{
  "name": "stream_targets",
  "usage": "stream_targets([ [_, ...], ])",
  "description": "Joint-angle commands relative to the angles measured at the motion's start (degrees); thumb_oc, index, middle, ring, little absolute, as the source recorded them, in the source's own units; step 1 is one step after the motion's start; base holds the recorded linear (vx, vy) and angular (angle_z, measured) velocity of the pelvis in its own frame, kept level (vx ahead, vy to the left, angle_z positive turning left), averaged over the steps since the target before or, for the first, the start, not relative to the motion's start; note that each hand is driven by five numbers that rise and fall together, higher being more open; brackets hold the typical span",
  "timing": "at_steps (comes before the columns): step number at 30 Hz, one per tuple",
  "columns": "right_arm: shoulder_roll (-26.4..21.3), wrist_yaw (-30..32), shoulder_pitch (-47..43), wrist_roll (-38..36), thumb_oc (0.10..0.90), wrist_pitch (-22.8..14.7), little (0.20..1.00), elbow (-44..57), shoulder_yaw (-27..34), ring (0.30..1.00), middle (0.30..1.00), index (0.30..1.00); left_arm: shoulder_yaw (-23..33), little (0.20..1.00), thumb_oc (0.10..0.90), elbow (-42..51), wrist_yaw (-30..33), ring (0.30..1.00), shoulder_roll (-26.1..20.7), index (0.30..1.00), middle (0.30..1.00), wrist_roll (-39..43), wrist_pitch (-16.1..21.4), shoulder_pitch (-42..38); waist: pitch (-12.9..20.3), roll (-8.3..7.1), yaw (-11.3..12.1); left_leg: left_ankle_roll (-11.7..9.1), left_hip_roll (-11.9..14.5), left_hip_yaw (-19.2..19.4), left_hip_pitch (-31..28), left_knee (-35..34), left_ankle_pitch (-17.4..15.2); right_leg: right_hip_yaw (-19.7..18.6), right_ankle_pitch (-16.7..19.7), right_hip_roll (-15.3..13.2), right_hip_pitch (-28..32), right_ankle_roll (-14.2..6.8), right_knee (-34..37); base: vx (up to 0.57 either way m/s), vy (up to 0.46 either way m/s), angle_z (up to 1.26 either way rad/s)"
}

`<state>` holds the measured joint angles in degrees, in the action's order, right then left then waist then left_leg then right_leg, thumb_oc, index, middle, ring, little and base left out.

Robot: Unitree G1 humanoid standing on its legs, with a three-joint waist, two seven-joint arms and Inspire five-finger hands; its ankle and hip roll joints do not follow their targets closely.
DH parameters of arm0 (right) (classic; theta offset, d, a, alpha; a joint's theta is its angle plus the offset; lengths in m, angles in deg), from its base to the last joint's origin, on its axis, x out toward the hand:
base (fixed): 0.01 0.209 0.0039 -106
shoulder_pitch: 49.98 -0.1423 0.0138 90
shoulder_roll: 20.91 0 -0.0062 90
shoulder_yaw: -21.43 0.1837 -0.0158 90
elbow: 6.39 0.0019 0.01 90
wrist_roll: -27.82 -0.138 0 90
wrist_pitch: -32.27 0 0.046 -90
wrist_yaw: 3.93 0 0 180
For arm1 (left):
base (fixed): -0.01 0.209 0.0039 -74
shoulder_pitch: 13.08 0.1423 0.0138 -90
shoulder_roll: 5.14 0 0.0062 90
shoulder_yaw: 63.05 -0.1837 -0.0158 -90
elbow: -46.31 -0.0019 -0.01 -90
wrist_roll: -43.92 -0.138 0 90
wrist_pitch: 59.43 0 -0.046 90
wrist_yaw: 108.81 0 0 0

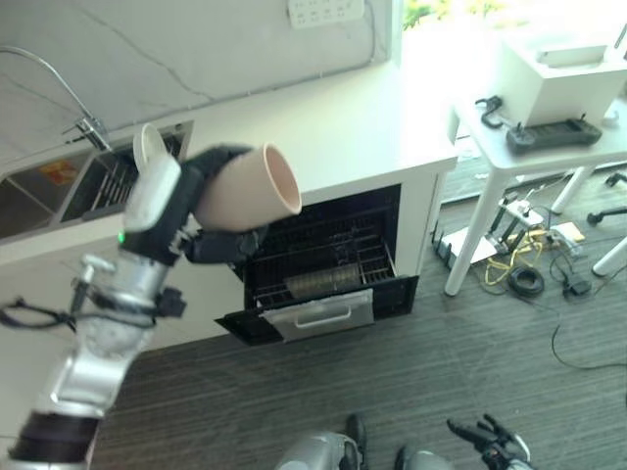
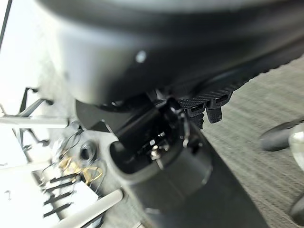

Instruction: Place the dishes in the dishwasher.

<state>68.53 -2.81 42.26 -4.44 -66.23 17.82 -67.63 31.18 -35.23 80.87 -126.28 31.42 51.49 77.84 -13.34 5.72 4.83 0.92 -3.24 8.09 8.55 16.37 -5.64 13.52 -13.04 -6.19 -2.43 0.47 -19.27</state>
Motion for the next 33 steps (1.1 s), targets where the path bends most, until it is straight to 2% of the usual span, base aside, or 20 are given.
stream_targets([
  [1, -0.18, 1.45, -0.86, 0.13, 0.8, -3.09, 0.9, 3.71, 0.01, 0.9, 0.9, 0.9, 7.92, 0.3, 0.4, 2.17, 5.11, 0.3, -2.95, 0.3, 0.3, 0.11, 0.24, -7.87, 1.2, 0.74, -0.32, 2.16, -0.48, 0.75, -2.64, 0.82, -4.37, 2.98, 4.4, 5.63, 3.0, -5.21, -3.46, 0.16, 0.054, 0.18],
  [2, 0.0, 1.85, -0.49, -1.97, 0.8, -2.79, 0.9, 4.95, 0.15, 0.9, 0.9, 0.9, 7.41, 0.3, 0.4, 1.91, 5.26, 0.3, -3.34, 0.3, 0.3, -0.27, -0.22, -8.45, 0.7, 1.1, -1.03, 3.11, 0.02, 0.37, -3.41, 0.82, -5.06, 2.46, 6.05, 5.13, -0.45, -6.68, -12.54, 0.1, 0.038, 0.24],
  [3, -0.03, 1.73, -0.37, -3.13, 0.8, -2.57, 0.9, 5.23, 0.31, 0.9, 0.9, 0.9, 6.87, 0.3, 0.4, 1.64, 5.46, 0.3, -3.77, 0.3, 0.3, -0.35, -0.78, -9.0, 0.45, 1.08, -1.34, 3.62, -0.1, -0.34, -3.56, 0.82, -5.31, 1.48, 6.86, 4.82, -2.74, -7.54, -17.48, 0.16, -0.065, 0.35],
  [4, -0.23, -0.04, -0.29, -3.77, 0.8, -3.23, 0.9, 3.93, 1.33, 0.9, 0.9, 0.9, 4.78, 0.3, 0.4, 0.1, 6.54, 0.3, -5.41, 0.3, 0.3, -0.37, -2.65, -11.24, 0.02, 1.47, -2.51, 4.13, 0.63, -2.57, -3.63, 0.82, -5.33, -1.09, 7.64, 2.61, -6.76, -7.63, -19.96, 0.18, -0.154, 0.54],
  [6, -0.13, -0.43, -0.25, -3.91, 0.8, -3.86, 0.9, 3.41, 1.34, 0.9, 0.9, 0.9, 3.0, 0.3, 0.4, -1.34, 7.61, 0.3, -6.66, 0.3, 0.3, -0.3, -3.2, -13.47, 0.02, 1.47, -3.43, 3.7, 0.91, -3.85, -4.46, 0.82, -6.18, -1.89, 7.57, 0.61, -4.86, -7.74, -10.91, 0.19, -0.229, 0.65],
  [8, -0.25, 0.47, -0.74, -5.15, 0.8, -3.21, 0.9, 2.76, 1.51, 0.9, 0.9, 0.9, 1.38, 0.3, 0.4, -2.38, 8.78, 0.3, -8.3, 0.3, 0.3, -0.18, -4.16, -16.06, 0.3, 0.72, -4.58, 3.53, 0.07, -6.45, -5.37, 0.82, -8.25, -5.77, 11.61, -2.96, -5.23, -9.24, 2.07, 0.22, -0.308, 0.58],
  [10, -0.41, 0.35, -1.48, -5.04, 0.8, -2.43, 0.9, 0.45, 2.48, 0.9, 0.9, 0.9, -0.09, 0.3, 0.4, -4.33, 9.76, 0.3, -10.51, 0.3, 0.3, 0.45, -4.92, -18.45, 0.43, -0.58, -5.11, 3.08, -0.59, -8.38, -6.55, 0.82, -10.32, -10.64, 13.21, -6.6, -8.97, -10.87, 2.09, 0.27, -0.37, 0.91],
  [11, -0.58, -0.43, -1.93, -2.82, 0.8, -1.88, 0.9, -1.2, 3.14, 0.9, 0.9, 0.9, -0.18, 0.3, 0.4, -6.32, 10.1, 0.3, -12.53, 0.3, 0.3, 1.51, -4.72, -19.2, 0.85, -1.09, -4.7, 2.48, 0.2, -8.76, -7.12, 0.82, -11.15, -11.75, 13.67, -7.56, -10.02, -11.9, 2.09, 0.31, -0.394, 1.01],
  [13, -0.65, -1.38, -1.78, -1.14, 0.8, -1.95, 0.9, -2.58, 3.04, 0.9, 0.9, 0.9, 1.15, 0.3, 0.4, -7.56, 9.85, 0.3, -13.53, 0.3, 0.3, 2.27, -3.52, -18.02, 1.73, -1.85, -3.02, 1.58, 1.4, -9.02, -7.01, 0.82, -10.65, -10.03, 10.28, -7.42, -8.44, -12.29, 2.09, 0.31, -0.425, 0.73],
  [15, -0.86, -1.62, -1.67, -0.77, 0.8, -1.47, 0.9, -2.57, 2.05, 0.9, 0.9, 0.9, 3.86, 0.3, 0.4, -6.48, 9.32, 0.3, -14.0, 0.3, 0.3, 2.21, -3.68, -15.23, 2.37, -2.6, -1.74, 0.44, 3.42, -9.29, -7.28, 0.82, -10.15, -8.4, 8.03, -6.47, -6.47, -11.5, 2.09, 0.3, -0.426, 0.32],
  [17, -1.23, -2.36, -1.72, -0.26, 0.8, -1.32, 0.9, -2.15, 0.91, 0.9, 0.9, 0.9, 5.64, 0.3, 0.4, -5.04, 10.07, 0.3, -13.54, 0.3, 0.3, -1.18, -3.69, -13.33, 2.68, -2.89, -0.98, -1.16, 5.5, -9.35, -7.08, 0.82, -9.2, -6.59, 5.97, -5.47, -4.66, -10.3, 2.09, 0.22, -0.31, 0.29],
  [19, -1.73, -1.85, -2.19, -2.04, 0.8, -1.9, 0.9, -1.8, -0.39, 0.9, 0.9, 0.9, 7.03, 0.3, 0.4, -3.51, 10.62, 0.3, -13.81, 0.3, 0.3, -2.09, -3.87, -12.25, 2.98, -2.57, -0.53, -2.72, 7.8, -9.2, -6.16, 0.82, -7.38, -4.66, 3.95, -4.02, -3.09, -8.61, 2.09, 0.19, -0.282, 0.53],
  [22, -2.96, -2.11, -3.11, -5.71, 0.8, -1.8, 0.9, -2.75, -0.01, 0.9, 0.9, 0.9, 8.9, 0.3, 0.4, -2.24, 10.27, 0.3, -15.29, 0.3, 0.3, 0.48, -3.84, -11.72, 3.04, -1.84, -0.1, -4.42, 9.94, -8.34, -4.5, 0.82, -4.74, -1.79, 2.5, -3.28, -2.02, -6.94, 2.09, 0.1, -0.188, 0.68],
  [27, -3.96, -2.53, -3.83, -6.36, 0.8, -1.76, 0.9, -4.69, 0.9, 0.9, 0.9, 0.9, 9.7, 0.3, 0.4, -1.58, 7.24, 0.3, -16.46, 0.3, 0.3, 4.21, -3.73, -12.69, 3.29, -0.92, -0.25, -6.13, 11.75, -5.99, -3.17, 0.82, -2.3, 0.8, 1.28, -3.02, -1.23, -5.71, 2.09, 0.04, -0.105, 0.09],
  [29, -4.04, -2.39, -3.73, -6.71, 0.8, -1.71, 0.9, -5.48, 1.29, 0.9, 0.9, 0.9, 9.22, 0.3, 0.4, -1.57, 6.43, 0.3, -15.92, 0.3, 0.3, 4.81, -3.34, -13.04, 3.48, -0.71, -0.48, -6.55, 12.12, -5.1, -2.97, 0.82, -1.73, 1.44, 0.95, -2.96, -0.91, -5.36, 2.09, 0.04, -0.05, 0.15],
  [33, -3.61, -1.46, -2.42, -8.03, 0.8, -2.91, 0.9, -7.09, 2.81, 0.9, 0.9, 0.9, 6.41, 0.3, 0.4, 0.08, 5.09, 0.3, -12.28, 0.3, 0.3, 3.32, -2.53, -14.7, 3.09, -0.06, -1.92, -6.98, 12.76, -0.39, -3.46, 0.82, -1.29, 3.84, 0.07, -2.9, 0.95, -4.76, 2.09, 0.03, 0.002, 0.26],
])
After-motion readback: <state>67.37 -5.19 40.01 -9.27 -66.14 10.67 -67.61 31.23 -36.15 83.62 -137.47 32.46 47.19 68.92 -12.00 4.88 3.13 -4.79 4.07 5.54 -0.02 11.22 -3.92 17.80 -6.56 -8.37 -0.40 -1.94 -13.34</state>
